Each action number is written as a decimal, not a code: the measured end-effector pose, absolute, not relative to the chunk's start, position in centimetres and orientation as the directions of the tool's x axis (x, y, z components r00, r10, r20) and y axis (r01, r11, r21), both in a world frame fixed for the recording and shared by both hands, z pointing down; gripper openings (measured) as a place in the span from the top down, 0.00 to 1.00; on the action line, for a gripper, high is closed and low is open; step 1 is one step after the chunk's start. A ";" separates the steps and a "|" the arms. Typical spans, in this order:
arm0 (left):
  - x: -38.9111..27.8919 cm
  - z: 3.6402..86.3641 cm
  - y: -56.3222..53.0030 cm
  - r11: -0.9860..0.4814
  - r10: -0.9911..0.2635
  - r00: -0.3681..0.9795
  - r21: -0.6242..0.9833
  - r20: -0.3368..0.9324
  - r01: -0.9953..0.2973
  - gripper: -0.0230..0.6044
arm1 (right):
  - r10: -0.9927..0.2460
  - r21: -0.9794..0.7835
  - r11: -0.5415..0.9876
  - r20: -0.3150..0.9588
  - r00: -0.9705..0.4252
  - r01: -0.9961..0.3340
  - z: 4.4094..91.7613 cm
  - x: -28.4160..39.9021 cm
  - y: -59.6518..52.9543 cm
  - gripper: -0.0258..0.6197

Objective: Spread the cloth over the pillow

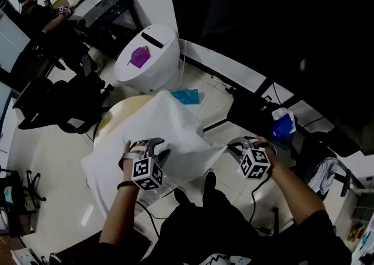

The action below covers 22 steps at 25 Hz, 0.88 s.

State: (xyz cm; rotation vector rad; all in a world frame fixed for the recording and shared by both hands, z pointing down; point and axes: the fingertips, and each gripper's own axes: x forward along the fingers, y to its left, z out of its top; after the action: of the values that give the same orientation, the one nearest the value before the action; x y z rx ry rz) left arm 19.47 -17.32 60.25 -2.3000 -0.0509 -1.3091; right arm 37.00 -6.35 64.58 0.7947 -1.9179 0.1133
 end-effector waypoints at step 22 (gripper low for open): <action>17.9 64.7 -17.0 -0.921 -0.179 0.403 -0.298 0.897 0.253 0.72 | -0.583 0.553 0.784 0.812 -0.031 -0.284 78.3 37.6 -4.1 0.93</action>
State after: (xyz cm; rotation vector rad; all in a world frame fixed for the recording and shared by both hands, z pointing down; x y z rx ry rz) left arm 17.94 -17.04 64.65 -2.2773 -0.0634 -1.5277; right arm 37.62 -4.10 78.34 0.7026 -1.6240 -0.2750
